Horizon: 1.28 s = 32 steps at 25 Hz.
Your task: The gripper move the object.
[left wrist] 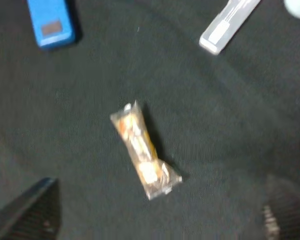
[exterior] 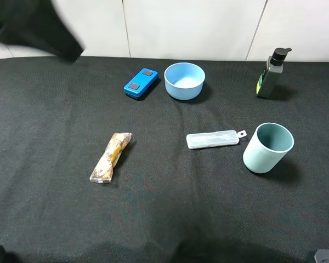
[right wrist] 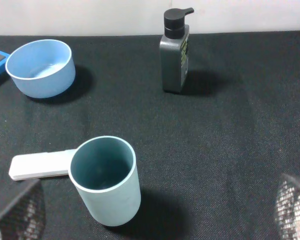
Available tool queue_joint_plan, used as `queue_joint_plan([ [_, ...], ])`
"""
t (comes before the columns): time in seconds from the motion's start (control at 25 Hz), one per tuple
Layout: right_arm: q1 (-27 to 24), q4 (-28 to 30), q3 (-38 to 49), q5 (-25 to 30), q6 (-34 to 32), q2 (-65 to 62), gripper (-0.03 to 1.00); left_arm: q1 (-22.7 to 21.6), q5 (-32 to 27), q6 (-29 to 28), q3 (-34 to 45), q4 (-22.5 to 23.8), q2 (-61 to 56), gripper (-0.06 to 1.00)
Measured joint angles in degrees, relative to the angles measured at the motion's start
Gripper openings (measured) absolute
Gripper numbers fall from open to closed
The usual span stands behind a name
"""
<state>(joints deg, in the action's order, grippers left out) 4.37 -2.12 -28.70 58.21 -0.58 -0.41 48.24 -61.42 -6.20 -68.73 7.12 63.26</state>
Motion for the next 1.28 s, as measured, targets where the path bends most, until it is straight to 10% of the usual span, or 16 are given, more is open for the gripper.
queue_joint_plan([
  [0.2,0.0,0.0,0.0,0.0,0.0,0.0,0.69,-1.9,0.1,-2.3,8.7,0.2,-9.5,0.97],
  [0.8,0.0,0.0,0.0,0.0,0.0,0.0,0.69,-4.3,-6.1,-2.5,20.5,0.2,-37.2,0.99],
  [1.28,0.0,0.0,0.0,0.0,0.0,0.0,0.69,-23.9,-6.0,4.4,31.7,-6.0,-49.4,0.99],
])
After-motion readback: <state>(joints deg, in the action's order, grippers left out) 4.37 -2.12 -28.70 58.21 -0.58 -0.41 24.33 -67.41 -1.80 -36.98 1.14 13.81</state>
